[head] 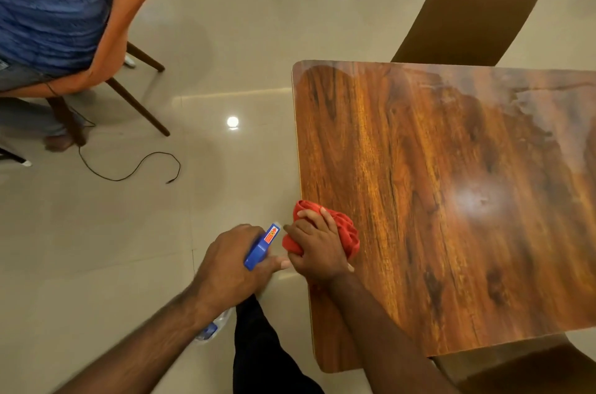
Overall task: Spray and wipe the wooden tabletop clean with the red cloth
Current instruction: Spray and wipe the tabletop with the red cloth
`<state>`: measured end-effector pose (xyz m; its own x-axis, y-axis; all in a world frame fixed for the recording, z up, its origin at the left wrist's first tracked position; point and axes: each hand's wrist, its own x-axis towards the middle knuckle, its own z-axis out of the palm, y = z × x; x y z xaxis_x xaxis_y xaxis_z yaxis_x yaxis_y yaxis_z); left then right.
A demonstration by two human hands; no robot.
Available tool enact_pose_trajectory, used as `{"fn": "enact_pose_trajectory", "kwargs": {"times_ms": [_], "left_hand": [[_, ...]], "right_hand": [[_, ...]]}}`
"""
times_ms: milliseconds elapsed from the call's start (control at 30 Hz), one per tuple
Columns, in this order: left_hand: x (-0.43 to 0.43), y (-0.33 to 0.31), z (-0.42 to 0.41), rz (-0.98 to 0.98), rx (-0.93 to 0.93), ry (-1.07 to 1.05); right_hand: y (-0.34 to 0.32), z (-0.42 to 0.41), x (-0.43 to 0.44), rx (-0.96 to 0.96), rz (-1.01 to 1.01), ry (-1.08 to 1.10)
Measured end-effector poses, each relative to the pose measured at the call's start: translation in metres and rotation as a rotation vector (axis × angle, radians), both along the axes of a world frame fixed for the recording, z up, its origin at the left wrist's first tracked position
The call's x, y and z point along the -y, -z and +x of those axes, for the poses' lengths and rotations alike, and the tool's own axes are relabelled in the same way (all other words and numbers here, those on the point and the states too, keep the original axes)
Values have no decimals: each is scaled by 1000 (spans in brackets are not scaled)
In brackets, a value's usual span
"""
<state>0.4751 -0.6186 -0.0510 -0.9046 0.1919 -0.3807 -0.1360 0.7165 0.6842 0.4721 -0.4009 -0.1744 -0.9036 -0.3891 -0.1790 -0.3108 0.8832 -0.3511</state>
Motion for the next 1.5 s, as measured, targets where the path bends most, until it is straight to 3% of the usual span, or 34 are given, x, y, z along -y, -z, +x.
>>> {"fn": "enact_pose_trajectory", "kwargs": {"times_ms": [133,333,467,600,767,967,1133,1333,1500], "left_hand": [[-4,-3,-31,-61,-8,19],[-13,-3,-62,-119,0,4],[-15,-3,-77,-144,40,-54],[-11,-4,-85,-7,37,-24],[-6,-16,-104,-5,-44,14],[-4,-27,-131,-14,-23,-4],[0,-23,-159,-21,-57,22],[-7,-17,-198,-9,-9,47],[-3,-6,-235,-85,-32,75]], "right_hand": [[-4,-11,7,5,-31,49],[-7,75,-4,30,-60,-32],[-8,90,-11,24,-71,-65],[0,66,-19,41,-18,-152],[7,-30,-26,4,-15,-265],[-8,-145,0,33,5,-92],[-12,-117,16,-5,-45,22],[-4,-42,10,3,13,-40],[4,-65,14,-33,46,-44]]}}
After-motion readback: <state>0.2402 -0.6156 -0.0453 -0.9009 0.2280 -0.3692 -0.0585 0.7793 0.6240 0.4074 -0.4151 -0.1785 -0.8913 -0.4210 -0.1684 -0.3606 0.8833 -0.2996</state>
